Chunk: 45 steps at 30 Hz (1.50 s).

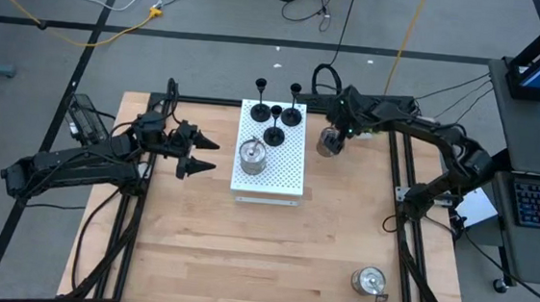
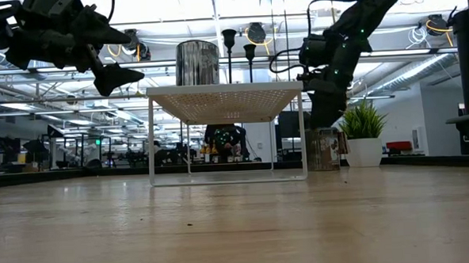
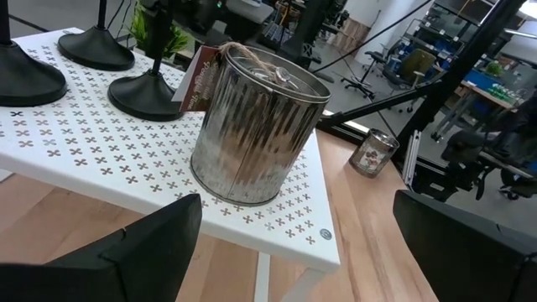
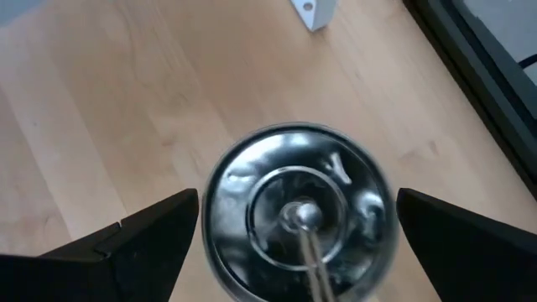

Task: Pick & Place candle stick holders
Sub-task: Put the top brown scented candle on the shelf

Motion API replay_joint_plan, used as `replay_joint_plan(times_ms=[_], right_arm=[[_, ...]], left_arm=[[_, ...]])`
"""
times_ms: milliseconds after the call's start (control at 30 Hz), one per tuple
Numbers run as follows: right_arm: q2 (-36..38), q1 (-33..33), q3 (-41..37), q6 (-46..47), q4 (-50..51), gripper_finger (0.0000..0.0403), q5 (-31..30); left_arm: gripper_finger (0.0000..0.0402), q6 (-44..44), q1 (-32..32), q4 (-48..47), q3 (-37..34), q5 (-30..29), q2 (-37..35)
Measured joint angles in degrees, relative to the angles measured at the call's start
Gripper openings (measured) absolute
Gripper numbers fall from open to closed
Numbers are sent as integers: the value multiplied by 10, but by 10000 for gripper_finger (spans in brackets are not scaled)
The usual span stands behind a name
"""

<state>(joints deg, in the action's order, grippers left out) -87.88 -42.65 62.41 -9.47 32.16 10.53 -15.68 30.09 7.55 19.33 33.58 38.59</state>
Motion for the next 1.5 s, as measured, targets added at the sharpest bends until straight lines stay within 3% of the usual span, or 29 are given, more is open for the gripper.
replay_joint_plan(times_ms=[400, 1500], right_arm=[[0, 0, -47, 12, -93, 400, -2], [0, 0, -80, 13, -147, 400, -3]], left_arm=[[399, 0, 0, 0, 0, 0, 0], [399, 0, 0, 0, 0, 0, 0]])
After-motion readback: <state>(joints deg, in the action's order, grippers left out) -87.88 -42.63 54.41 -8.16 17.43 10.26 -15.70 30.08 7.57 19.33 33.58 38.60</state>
